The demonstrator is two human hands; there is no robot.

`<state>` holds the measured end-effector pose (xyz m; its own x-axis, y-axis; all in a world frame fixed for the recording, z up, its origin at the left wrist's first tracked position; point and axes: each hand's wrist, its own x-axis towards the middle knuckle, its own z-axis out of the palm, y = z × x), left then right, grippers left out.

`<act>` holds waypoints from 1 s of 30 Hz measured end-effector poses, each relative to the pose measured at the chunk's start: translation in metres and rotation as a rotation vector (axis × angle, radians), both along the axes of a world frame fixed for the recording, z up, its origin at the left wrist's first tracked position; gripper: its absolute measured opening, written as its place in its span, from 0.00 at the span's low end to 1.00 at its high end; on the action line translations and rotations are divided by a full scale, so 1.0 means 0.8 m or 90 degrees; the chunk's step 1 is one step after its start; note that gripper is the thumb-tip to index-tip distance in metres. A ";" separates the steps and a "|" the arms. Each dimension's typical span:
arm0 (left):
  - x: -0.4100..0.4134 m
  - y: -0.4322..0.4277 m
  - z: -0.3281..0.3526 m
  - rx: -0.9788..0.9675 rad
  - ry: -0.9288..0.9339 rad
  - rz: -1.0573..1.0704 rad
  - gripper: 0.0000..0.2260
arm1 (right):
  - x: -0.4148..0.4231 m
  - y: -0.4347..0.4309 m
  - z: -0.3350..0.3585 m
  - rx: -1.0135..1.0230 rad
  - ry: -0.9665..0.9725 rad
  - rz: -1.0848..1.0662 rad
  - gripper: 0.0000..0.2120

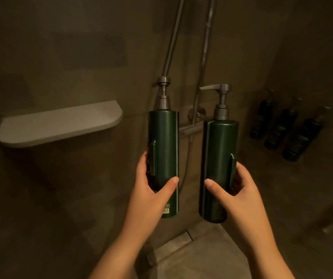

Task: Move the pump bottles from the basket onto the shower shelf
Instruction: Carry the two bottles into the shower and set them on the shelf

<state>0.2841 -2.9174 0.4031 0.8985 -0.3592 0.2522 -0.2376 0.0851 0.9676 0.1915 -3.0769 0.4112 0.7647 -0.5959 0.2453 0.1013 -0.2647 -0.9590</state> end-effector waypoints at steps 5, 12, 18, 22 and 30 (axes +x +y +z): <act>0.034 -0.014 0.027 -0.006 -0.049 0.149 0.34 | 0.090 -0.032 0.031 -0.003 0.005 0.157 0.31; 0.058 -0.008 0.088 -0.016 -0.131 0.353 0.33 | 0.198 -0.037 0.093 -0.003 -0.098 0.384 0.34; 0.064 0.031 0.125 0.011 -0.200 0.477 0.34 | 0.249 0.010 0.133 -0.039 -0.179 0.515 0.30; 0.081 0.063 0.142 0.037 -0.228 0.536 0.35 | 0.276 0.048 0.154 -0.038 -0.225 0.586 0.30; 0.131 0.107 0.149 0.079 -0.263 0.624 0.38 | 0.320 0.109 0.160 -0.002 -0.202 0.639 0.29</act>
<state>0.3892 -2.8318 0.5225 0.6631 0.4284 0.6138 -0.4594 -0.4144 0.7856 0.4474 -2.9899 0.5389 0.8074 0.2765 0.5211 0.5218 0.0775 -0.8495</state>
